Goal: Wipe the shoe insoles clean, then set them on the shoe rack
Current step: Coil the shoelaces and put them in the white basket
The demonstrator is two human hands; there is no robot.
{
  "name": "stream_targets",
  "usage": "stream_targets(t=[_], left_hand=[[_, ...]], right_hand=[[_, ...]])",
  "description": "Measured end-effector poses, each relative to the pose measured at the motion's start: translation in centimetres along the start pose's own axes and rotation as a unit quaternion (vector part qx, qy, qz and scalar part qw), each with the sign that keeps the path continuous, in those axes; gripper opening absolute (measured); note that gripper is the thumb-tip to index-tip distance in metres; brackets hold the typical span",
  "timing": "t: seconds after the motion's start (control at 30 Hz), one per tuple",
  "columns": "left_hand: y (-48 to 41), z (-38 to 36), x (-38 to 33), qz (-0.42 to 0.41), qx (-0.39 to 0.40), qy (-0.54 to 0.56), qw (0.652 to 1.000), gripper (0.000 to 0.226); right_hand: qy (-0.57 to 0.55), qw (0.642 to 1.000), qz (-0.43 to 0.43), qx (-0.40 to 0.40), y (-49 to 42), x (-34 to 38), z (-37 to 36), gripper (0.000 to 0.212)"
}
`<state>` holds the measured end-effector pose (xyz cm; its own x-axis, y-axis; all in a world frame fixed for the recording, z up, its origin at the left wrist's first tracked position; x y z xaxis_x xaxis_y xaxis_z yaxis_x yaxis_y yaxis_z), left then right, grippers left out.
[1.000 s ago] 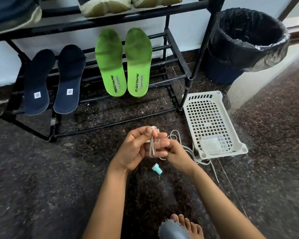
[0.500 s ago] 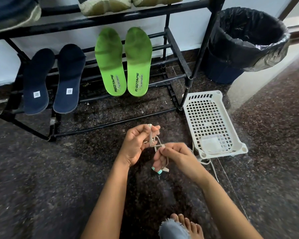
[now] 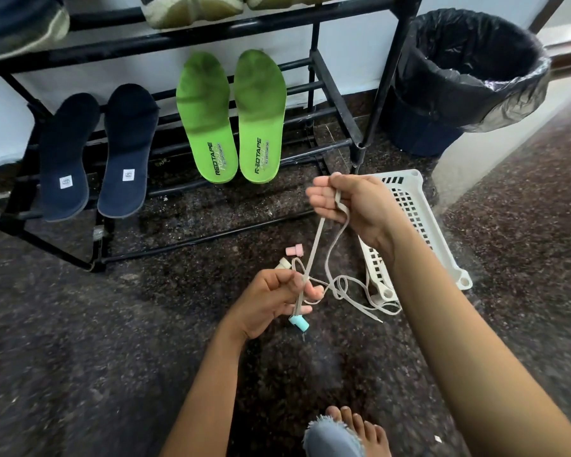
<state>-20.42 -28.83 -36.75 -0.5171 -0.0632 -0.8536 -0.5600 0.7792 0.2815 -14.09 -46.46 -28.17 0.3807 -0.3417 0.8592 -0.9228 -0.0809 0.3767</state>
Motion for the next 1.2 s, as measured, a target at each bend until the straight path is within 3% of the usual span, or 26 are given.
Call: stream_targets(t=[0.13,0.2,0.23,0.3,0.33,0.43,0.5,0.57,0.67,0.77,0.97,1.07,1.2], left_hand=[[0.7,0.3,-0.8,-0.041,0.001,0.105,0.994,0.035],[1.0,0.5,-1.4,-0.059,-0.002,0.126,0.990,0.036],[1.0,0.6,-1.8,-0.063,-0.002,0.130,0.990,0.035],[1.1,0.7,-2.4,-0.074,0.002,0.132,0.988,0.034],[1.1,0.6,-2.7,-0.078,0.003,0.134,0.988,0.034],[0.8,0.2,-3.5,-0.080,-0.001,0.129,0.988,0.033],[0.7,-0.1,-3.9,-0.077,-0.003,0.126,0.989,0.032],[0.7,-0.2,-4.1,-0.076,-0.003,0.127,0.989,0.028],[0.8,-0.2,-4.5,-0.082,-0.028,0.137,0.987,0.020],[0.7,0.0,-4.7,-0.093,-0.052,0.168,0.980,0.030],[-0.6,1.5,-4.3,-0.145,-0.142,0.183,0.962,0.028],[-1.0,2.6,-3.4,-0.129,-0.189,0.100,0.968,0.021],[-1.0,2.6,-2.3,-0.090,-0.158,0.022,0.983,0.022]], right_hand=[[0.034,0.995,-0.086,-0.022,-0.9,-3.6,2.2,0.035],[0.207,0.969,-0.129,-0.049,-0.1,-5.6,3.3,0.044],[0.347,0.926,-0.132,-0.071,0.4,-6.5,4.0,0.046],[0.597,0.788,-0.082,-0.126,1.3,-7.9,4.7,0.046],[0.629,0.767,-0.010,-0.127,1.9,-8.2,4.4,0.041],[0.448,0.872,0.192,0.040,3.4,-8.4,2.3,0.046],[0.397,0.882,0.208,0.147,3.9,-8.5,0.6,0.057],[0.364,0.891,0.182,0.202,3.4,-8.9,-0.3,0.057],[0.307,0.913,0.160,0.215,2.7,-9.3,-0.8,0.040],[0.271,0.935,0.132,0.185,2.7,-10.4,-1.0,0.021],[0.226,0.961,0.046,0.155,5.4,-13.5,-1.4,0.022],[0.205,0.966,0.030,0.151,7.1,-13.4,-1.7,0.025],[0.130,0.982,0.049,0.131,8.0,-9.5,-2.7,0.026]])
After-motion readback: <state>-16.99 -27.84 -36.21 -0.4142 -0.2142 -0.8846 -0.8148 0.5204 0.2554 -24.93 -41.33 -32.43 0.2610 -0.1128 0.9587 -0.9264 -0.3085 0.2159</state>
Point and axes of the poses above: each hand's wrist, its own y-axis away from the middle knuckle, its own z-axis out of the back of the hand, x = y × z, the point moved 3 cm from there along -y, towards the middle knuckle, and after that the axes turned 11 degrees about x, right-handed, at the moved point
